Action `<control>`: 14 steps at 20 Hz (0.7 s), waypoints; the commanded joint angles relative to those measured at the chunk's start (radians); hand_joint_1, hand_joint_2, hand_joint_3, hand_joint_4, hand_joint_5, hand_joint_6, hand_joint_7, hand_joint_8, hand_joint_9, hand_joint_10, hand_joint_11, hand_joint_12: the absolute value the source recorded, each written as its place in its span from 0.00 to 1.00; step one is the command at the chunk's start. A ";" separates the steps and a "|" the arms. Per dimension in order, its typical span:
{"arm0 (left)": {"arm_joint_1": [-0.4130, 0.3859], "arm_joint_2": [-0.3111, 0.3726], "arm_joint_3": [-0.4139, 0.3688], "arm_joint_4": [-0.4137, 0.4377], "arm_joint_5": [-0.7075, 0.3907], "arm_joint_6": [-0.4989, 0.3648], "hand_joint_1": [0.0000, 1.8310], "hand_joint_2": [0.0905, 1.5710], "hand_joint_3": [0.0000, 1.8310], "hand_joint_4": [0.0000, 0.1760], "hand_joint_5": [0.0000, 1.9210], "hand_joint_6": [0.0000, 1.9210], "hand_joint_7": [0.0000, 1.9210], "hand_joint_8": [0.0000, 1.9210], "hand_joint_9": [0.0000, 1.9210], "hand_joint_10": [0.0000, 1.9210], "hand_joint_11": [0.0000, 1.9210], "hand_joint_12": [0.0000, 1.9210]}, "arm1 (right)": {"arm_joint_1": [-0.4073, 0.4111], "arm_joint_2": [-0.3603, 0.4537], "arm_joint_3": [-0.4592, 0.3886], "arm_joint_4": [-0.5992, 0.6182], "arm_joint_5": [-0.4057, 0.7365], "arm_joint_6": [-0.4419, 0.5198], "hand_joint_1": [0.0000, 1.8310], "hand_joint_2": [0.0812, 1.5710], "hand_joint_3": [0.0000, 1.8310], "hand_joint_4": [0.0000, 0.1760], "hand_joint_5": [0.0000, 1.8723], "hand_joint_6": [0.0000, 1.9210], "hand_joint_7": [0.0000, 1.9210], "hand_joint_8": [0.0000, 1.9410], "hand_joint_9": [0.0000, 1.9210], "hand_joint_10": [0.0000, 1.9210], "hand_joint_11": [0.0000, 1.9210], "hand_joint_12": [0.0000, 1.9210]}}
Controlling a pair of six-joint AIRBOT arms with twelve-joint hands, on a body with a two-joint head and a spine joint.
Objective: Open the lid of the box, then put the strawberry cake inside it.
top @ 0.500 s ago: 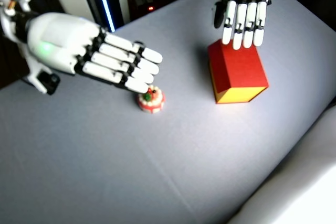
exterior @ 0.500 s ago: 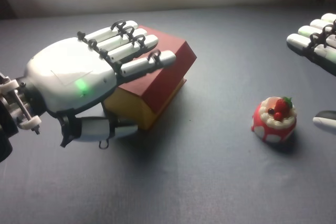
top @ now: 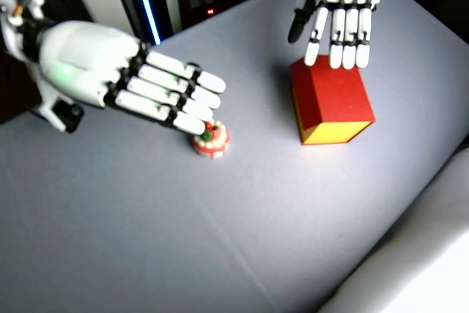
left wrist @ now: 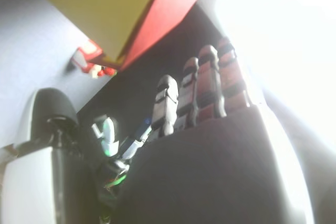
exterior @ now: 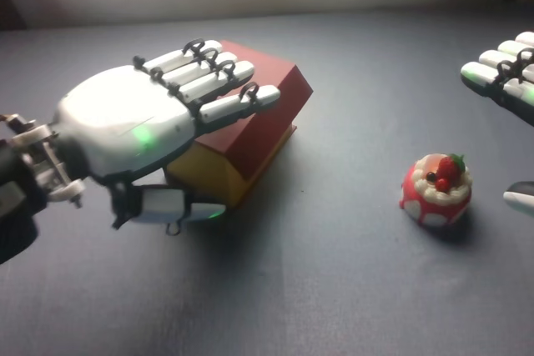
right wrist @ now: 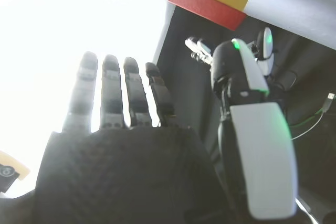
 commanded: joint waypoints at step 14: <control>-0.052 -0.082 0.063 -0.120 -0.131 0.035 0.43 0.73 0.01 0.97 0.00 0.00 0.00 0.00 0.00 0.00 0.00 0.00 | -0.012 -0.004 0.010 0.010 0.135 0.030 0.32 0.82 0.00 0.00 0.00 0.00 0.00 0.00 0.00 0.00 0.00 0.00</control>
